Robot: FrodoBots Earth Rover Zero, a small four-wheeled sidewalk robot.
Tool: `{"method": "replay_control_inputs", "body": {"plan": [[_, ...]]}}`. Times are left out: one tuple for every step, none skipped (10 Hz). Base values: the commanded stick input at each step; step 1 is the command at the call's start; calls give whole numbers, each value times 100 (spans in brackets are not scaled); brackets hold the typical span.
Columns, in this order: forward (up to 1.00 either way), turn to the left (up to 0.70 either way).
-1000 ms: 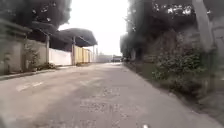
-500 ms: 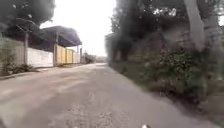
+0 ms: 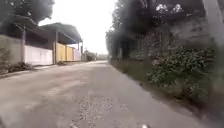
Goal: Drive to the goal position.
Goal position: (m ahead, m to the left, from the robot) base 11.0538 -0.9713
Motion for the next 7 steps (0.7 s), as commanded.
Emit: {"method": "replay_control_inputs", "body": {"plan": [[85,5],[85,8],[85,12],[85,12],[85,10],[85,8],[85,8]]}}
